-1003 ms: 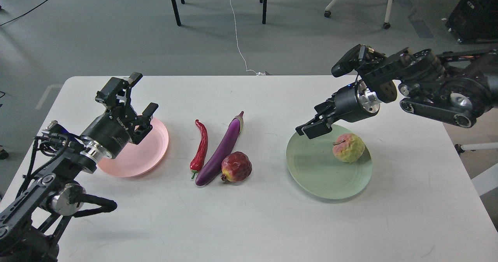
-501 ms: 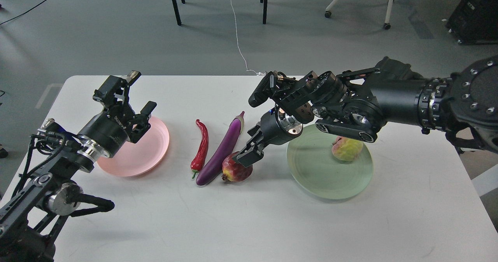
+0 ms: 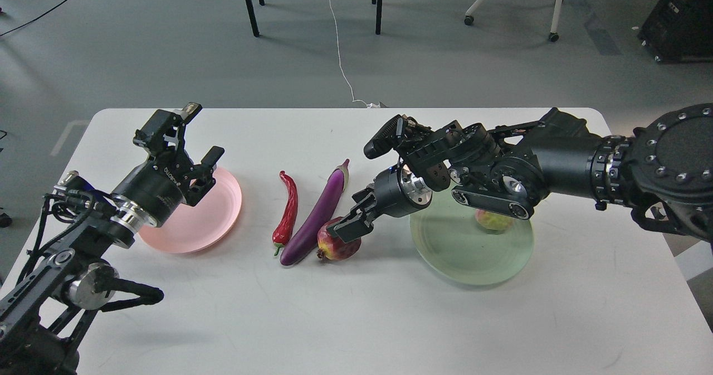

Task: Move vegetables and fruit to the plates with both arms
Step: 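Reach the right gripper to the red apple and grasp it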

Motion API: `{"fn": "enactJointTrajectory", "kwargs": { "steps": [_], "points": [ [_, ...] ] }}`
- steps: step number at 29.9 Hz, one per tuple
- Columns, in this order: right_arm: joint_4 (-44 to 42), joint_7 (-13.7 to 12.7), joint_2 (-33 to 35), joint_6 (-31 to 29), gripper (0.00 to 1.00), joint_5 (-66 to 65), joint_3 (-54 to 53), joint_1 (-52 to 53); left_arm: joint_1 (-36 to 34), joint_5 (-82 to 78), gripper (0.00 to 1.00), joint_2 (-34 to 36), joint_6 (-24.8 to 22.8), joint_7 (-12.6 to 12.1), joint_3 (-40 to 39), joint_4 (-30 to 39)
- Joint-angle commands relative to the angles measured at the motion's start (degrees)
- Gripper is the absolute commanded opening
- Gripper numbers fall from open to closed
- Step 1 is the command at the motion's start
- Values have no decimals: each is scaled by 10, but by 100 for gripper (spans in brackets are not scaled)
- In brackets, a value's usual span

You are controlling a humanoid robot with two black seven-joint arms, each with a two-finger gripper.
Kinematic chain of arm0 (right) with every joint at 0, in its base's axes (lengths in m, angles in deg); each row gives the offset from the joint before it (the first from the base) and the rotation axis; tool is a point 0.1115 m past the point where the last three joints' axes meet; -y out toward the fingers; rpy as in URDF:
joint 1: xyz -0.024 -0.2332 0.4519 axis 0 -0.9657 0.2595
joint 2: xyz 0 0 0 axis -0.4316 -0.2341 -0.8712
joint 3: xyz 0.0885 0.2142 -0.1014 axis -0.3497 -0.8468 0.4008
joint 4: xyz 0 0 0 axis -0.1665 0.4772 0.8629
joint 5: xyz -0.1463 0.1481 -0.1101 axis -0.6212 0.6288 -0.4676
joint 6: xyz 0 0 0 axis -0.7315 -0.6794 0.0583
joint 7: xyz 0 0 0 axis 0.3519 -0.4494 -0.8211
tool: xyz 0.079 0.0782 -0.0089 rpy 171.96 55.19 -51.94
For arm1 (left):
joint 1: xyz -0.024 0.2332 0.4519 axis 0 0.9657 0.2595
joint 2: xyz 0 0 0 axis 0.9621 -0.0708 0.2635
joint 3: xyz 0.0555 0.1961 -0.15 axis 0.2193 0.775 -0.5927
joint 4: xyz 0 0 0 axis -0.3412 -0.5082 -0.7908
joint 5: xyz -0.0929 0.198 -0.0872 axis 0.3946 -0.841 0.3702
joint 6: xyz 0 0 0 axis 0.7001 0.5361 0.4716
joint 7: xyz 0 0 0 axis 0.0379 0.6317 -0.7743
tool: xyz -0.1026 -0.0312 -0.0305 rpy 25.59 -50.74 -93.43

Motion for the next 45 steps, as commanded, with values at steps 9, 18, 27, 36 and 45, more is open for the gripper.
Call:
{"fn": "enactJointTrajectory", "kwargs": {
  "steps": [9, 18, 27, 36, 45],
  "points": [
    [-13, 0, 0, 27, 95, 1, 2, -35, 6, 0, 98, 4, -1, 0, 0, 1],
    [-17, 0, 0, 40, 95, 10, -8, -63, 6, 0, 98, 4, 0, 0, 0, 2],
    [-14, 0, 0, 40, 95, 43, -25, -79, 10, 0, 98, 8, -1, 0, -1, 2],
    [-15, 0, 0, 41, 93, 43, -26, -102, 11, -1, 98, 9, -1, 0, -2, 2],
    [-17, 0, 0, 51, 44, 43, -23, -106, 13, -1, 98, 9, -1, 0, -4, 7]
  ]
}}
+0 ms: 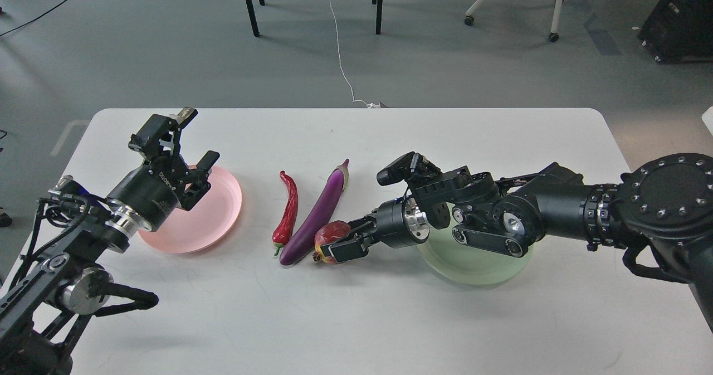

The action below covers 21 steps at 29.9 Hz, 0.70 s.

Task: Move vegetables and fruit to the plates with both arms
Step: 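Reach the right gripper to the red apple and grasp it, then carry the apple onto the green plate and release it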

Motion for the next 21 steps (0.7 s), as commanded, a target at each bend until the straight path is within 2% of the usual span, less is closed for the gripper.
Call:
{"fn": "enactJointTrajectory", "kwargs": {
  "steps": [1, 3, 7, 12, 16, 21],
  "points": [
    [0, 0, 0, -1, 42, 0, 4, -1, 0, -1, 98, 0, 0, 0, 0, 2],
    [0, 0, 0, -4, 39, 0, 4, 3, 0, -1, 98, 0, 0, 0, 0, 2],
    [12, 0, 0, -12, 39, 3, 6, 37, 0, 0, 98, 4, 0, -1, 0, 3],
    [95, 0, 0, -62, 39, 7, 7, 126, -1, 0, 98, 5, -1, -1, 0, 4],
    [170, 0, 107, -101, 40, -10, 15, 184, -1, 0, 98, 4, -2, -1, 1, 4],
    [206, 0, 206, -106, 41, -130, 49, 207, -1, 0, 98, 4, -4, -1, 2, 5]
  ]
}}
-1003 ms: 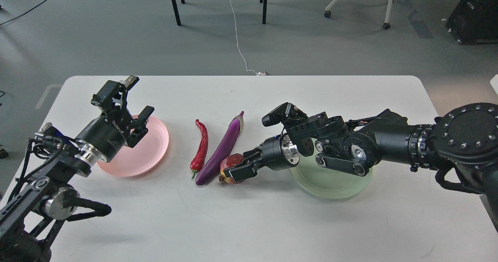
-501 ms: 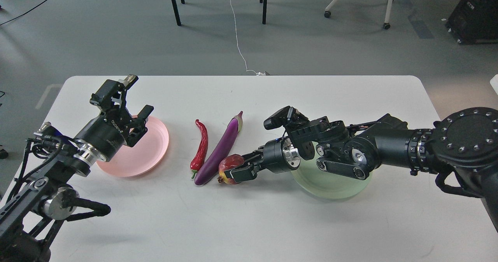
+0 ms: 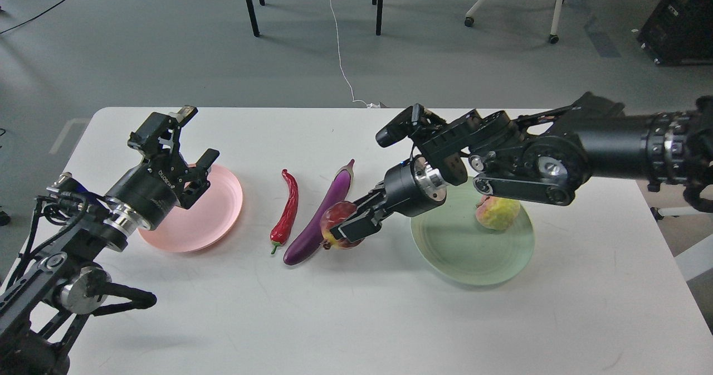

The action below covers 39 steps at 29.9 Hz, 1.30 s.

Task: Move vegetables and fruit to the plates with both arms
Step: 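Carry the apple onto the green plate and release it, then reach the left gripper to the purple eggplant and grasp it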

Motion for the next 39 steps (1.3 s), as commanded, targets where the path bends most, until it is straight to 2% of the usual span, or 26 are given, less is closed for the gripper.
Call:
{"fn": "enactJointTrajectory", "kwargs": {
  "steps": [1, 4, 6, 7, 9, 10, 15, 18, 22, 27, 30, 33, 39],
  "points": [
    [14, 0, 68, -2, 41, -92, 23, 6, 0, 0, 98, 0, -1, 0, 0, 2],
    [17, 0, 97, -2, 47, -115, 41, -1, 0, 0, 98, 1, -1, 0, 1, 9],
    [22, 0, 111, -2, 57, -117, 47, -8, 0, 0, 98, 0, 0, 0, 1, 11],
    [22, 0, 113, -1, 65, -118, 47, -12, 0, 0, 98, 1, 0, 0, 1, 12],
    [23, 0, 119, 2, 93, -117, 46, -17, 0, 0, 98, 1, 1, 0, 2, 12],
    [22, 0, 121, 2, 95, -117, 46, -17, -1, 0, 98, 1, 1, 0, 2, 12],
    [21, 0, 140, 3, 97, -107, 8, -18, -3, -4, 98, 4, 2, 1, 1, 15],
    [23, 0, 172, 2, 97, -49, -43, -26, -7, -9, 98, 27, 1, 1, 7, 17],
    [18, 0, 200, 9, 97, 104, -127, -80, -25, -30, 98, 61, 1, 2, 12, 30],
    [8, 0, 225, 30, 97, 344, -302, -240, -60, -204, 98, 89, -20, 5, 36, 48],
    [-26, 0, 214, 35, 98, 448, -417, -344, -108, -340, 98, 97, -52, 17, 93, 59],
    [-65, 0, 185, 31, 98, 517, -527, -437, -175, -472, 98, 97, -56, 19, 180, 63],
    [-76, 0, 181, 28, 98, 539, -643, -548, -360, -647, 98, 73, -53, 14, 413, 17]
  ]
}}
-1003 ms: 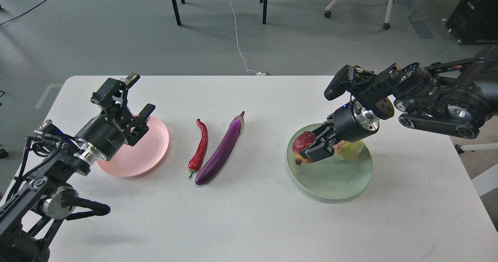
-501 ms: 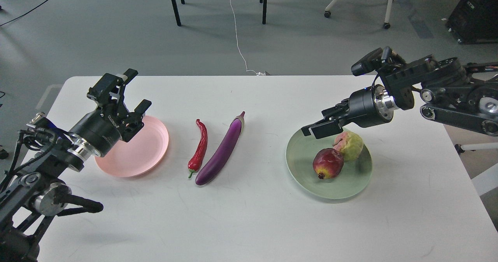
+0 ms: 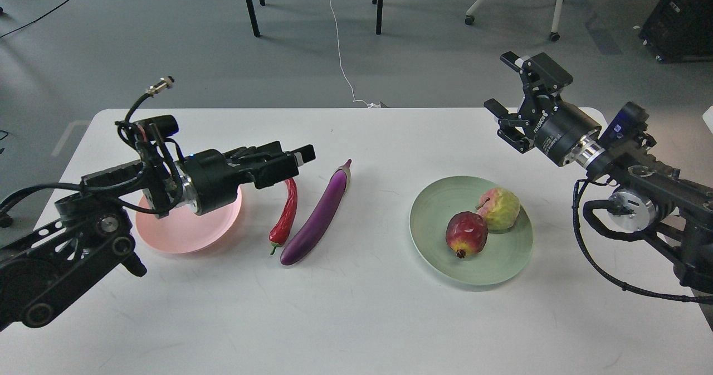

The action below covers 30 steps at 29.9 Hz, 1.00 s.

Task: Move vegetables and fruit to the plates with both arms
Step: 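Reach the left gripper to the purple eggplant and grasp it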

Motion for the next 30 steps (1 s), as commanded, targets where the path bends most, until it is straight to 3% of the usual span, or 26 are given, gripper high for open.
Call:
{"fn": "enactJointTrajectory", "kwargs": {
  "steps": [1, 6, 11, 19, 26, 30],
  "points": [
    [1, 0, 4, -2, 98, 4, -45, -50, -110, -79, 98, -37, 4, -8, 143, -45],
    [4, 0, 14, -3, 98, 4, -65, -70, -163, -119, 98, -113, 4, -28, 200, -152],
    [5, 0, 14, -3, 98, 4, -71, -75, -177, -151, 97, -157, 4, -28, 223, -238],
    [5, 0, 14, -3, 98, 4, -74, -75, -169, -153, 95, -172, 6, -32, 261, -286],
    [5, 0, 14, -4, 98, 4, -74, -76, -157, -153, 80, -172, 5, -32, 272, -308],
    [5, 0, 13, -4, 98, 4, -75, -76, -155, -153, 61, -172, 3, -32, 277, -308]
  ]
}}
